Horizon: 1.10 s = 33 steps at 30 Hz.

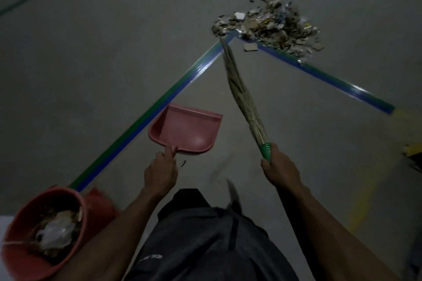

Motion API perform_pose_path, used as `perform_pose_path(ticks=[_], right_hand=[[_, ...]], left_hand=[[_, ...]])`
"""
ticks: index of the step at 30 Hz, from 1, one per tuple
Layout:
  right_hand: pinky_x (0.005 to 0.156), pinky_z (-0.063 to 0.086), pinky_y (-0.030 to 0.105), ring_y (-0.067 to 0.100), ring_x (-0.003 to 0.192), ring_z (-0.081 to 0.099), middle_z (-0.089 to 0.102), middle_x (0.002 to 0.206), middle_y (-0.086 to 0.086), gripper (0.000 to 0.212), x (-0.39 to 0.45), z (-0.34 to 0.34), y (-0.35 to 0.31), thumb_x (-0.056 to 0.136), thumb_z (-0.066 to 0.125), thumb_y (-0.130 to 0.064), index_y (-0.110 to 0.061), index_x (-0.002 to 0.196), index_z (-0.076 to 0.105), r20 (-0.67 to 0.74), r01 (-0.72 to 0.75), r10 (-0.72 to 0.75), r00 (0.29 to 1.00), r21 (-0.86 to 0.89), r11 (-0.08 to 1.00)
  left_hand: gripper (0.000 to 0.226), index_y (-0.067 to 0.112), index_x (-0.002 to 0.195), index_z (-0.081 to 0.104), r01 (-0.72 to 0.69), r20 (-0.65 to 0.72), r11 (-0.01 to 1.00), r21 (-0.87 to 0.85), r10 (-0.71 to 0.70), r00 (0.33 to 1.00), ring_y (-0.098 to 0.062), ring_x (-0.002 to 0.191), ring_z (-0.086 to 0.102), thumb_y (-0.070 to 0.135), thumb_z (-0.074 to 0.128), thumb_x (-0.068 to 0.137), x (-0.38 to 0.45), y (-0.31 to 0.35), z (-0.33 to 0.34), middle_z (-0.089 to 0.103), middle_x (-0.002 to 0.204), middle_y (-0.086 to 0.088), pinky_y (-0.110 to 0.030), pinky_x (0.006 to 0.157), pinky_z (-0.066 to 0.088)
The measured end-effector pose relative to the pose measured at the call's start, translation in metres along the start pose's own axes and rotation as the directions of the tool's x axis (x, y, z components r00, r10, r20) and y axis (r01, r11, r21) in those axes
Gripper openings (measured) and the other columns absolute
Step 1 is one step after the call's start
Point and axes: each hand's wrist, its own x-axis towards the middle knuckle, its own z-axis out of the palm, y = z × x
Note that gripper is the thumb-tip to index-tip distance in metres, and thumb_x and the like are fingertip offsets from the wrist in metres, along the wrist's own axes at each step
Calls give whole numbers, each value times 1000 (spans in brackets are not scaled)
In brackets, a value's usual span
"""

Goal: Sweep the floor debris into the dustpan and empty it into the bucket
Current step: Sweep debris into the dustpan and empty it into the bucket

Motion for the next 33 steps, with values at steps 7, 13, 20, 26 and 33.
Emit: perform_pose_path(ticks=[7,13,20,26,33], right_hand=[[83,45,40,35,102,58,57,122,16,54,86,-73,45,97,46,-33,-14,144,29,-52,-131,132,990,32,991],[75,39,34,32,97,57,57,119,16,51,204,-125,77,96,47,-31,-15,142,31,-61,-198,201,978,56,979],[73,40,35,26,84,49,58,114,15,47,347,-214,88,96,48,-31,-15,137,34,-48,-241,244,969,59,969],[72,40,33,26,88,52,57,118,16,53,450,-280,103,96,47,-31,-15,143,29,-18,-204,206,978,70,977],[73,40,34,32,96,57,58,121,17,51,595,-341,143,95,48,-30,-14,141,32,28,-128,127,992,60,990]], left_hand=[[50,14,144,28,-111,32,993,24,111,993,-36,86,58,24,45,98,105,110,0,55,106,-19,-35,61,37],[49,11,139,33,-190,73,982,22,188,980,-35,82,58,22,50,95,231,197,16,55,103,-18,-35,59,39],[47,12,137,31,-204,118,979,21,200,973,-37,88,57,21,49,94,378,306,-8,53,106,-18,-42,66,47],[40,14,131,33,-188,103,982,14,186,977,-37,86,57,20,48,94,472,386,-29,53,104,-17,-40,66,44],[36,14,126,34,-77,103,996,41,73,992,-37,86,58,20,49,93,564,469,-15,54,104,-18,-39,64,43]])
